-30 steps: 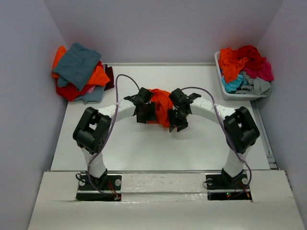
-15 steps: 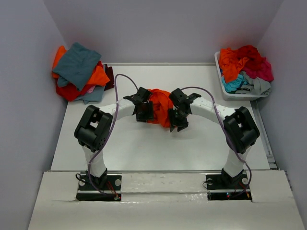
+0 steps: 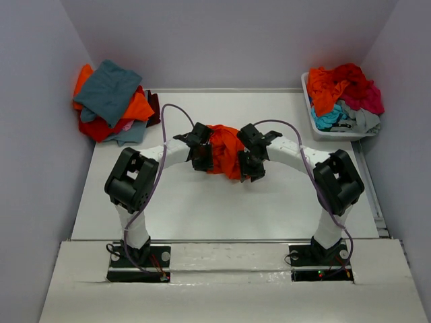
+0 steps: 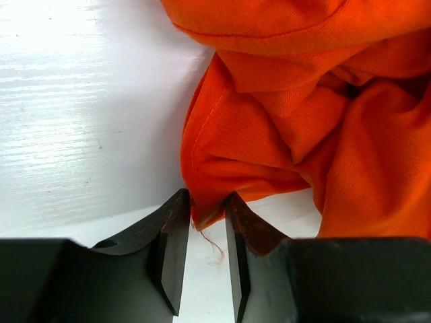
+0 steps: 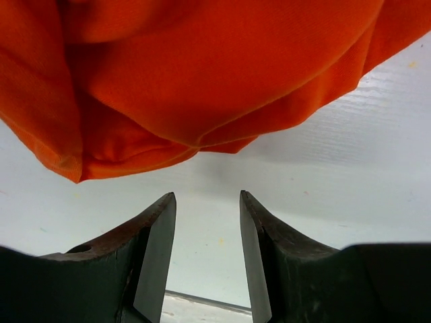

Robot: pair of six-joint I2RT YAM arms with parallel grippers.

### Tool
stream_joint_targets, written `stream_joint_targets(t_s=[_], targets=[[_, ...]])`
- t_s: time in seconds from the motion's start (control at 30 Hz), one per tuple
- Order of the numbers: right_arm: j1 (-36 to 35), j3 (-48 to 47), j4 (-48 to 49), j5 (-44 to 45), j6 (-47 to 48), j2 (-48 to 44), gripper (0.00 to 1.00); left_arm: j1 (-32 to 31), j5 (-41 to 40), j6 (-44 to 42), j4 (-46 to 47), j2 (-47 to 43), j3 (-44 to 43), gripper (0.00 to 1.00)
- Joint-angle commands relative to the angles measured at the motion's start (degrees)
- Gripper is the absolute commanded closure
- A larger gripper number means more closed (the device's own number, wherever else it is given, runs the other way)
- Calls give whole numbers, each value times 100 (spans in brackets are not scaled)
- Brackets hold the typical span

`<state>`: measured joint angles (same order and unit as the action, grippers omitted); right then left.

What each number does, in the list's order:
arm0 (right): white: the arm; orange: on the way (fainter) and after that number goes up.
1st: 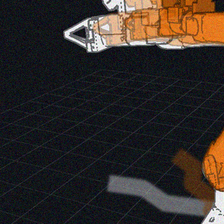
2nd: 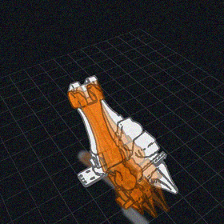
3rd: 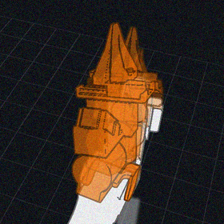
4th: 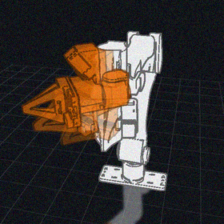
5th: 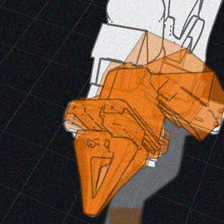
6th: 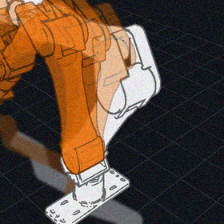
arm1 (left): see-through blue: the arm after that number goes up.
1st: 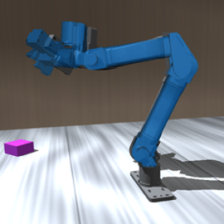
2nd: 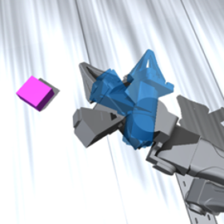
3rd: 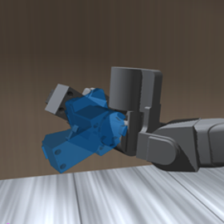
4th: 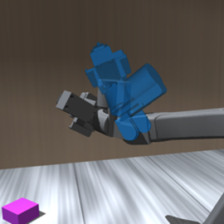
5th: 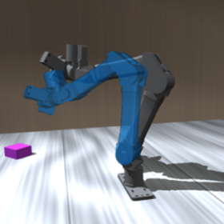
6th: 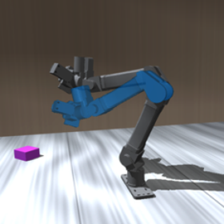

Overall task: Fold and stack the t-shirts
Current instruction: Flatten out the tshirt

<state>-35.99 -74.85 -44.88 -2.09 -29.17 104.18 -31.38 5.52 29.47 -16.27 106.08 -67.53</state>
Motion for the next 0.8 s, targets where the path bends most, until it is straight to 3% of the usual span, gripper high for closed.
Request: stream_joint_targets(t_s=[0.0,0.63,0.77], targets=[[-31,-12,313,455,-89,93,52,35,-104,-82,-130,-202,-85,64],[-31,-390,612,1422,17,480,53,35,-86,-135,-218,-387,-41,72],[-31,-443,656,1272,8,577,70,35,-77,-135,-227,-395,-50,73]])
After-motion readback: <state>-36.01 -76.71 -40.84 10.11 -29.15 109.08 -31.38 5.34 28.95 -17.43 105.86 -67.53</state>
